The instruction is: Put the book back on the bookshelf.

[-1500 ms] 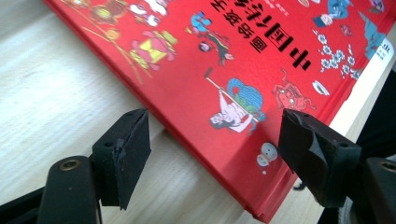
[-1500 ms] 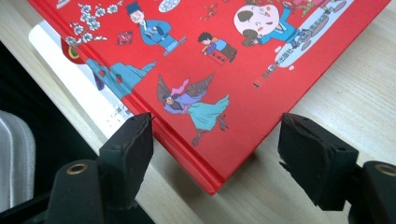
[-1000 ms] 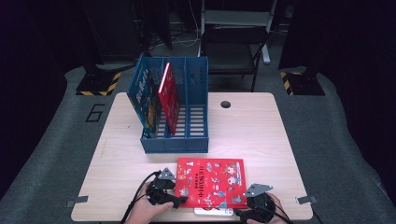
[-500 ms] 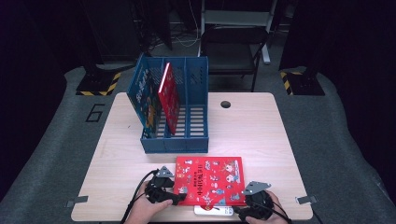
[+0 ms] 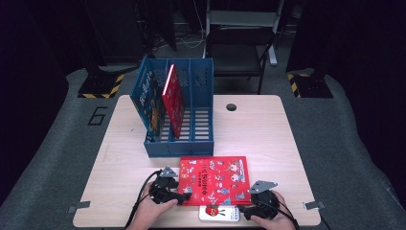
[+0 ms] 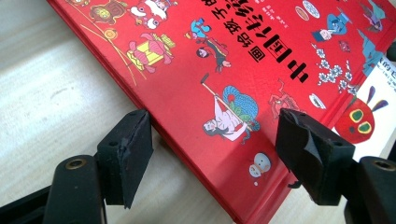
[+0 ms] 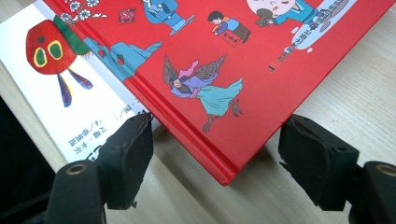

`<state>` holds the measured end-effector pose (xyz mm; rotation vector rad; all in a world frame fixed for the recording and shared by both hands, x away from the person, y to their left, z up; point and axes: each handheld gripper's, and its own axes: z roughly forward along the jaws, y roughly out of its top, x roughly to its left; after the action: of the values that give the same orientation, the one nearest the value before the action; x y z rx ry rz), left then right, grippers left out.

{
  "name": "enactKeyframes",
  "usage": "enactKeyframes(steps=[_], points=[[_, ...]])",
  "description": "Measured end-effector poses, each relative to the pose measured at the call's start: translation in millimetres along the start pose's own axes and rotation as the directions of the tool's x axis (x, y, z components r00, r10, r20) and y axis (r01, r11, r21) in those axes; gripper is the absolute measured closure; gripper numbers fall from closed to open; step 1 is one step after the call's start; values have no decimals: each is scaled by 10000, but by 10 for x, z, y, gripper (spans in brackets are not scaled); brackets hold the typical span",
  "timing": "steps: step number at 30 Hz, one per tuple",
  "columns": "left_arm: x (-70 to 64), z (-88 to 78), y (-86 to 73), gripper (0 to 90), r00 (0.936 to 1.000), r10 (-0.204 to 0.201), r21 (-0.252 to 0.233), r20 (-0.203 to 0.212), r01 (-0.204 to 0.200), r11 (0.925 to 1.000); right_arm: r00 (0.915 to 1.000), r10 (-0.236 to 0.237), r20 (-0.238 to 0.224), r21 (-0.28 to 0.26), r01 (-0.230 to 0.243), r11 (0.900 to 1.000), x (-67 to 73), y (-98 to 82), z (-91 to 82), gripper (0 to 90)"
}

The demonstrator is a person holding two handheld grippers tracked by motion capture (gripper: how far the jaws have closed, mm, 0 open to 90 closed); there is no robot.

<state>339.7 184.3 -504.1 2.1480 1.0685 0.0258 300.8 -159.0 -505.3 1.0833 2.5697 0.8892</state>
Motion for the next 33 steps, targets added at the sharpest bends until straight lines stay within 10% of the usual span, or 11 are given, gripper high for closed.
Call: enactKeyframes(steps=[12, 33], points=[[44, 23, 32, 295, 9998, 133, -250, -131, -136, 9996, 9944, 912, 531, -1460, -826, 9858, -110, -68, -301, 473], [-30, 97, 53, 294, 9993, 290, -368, 243, -281, 9989, 9796, 1679, 1101, -1236, -1541, 9803, -265, -49, -214, 590]])
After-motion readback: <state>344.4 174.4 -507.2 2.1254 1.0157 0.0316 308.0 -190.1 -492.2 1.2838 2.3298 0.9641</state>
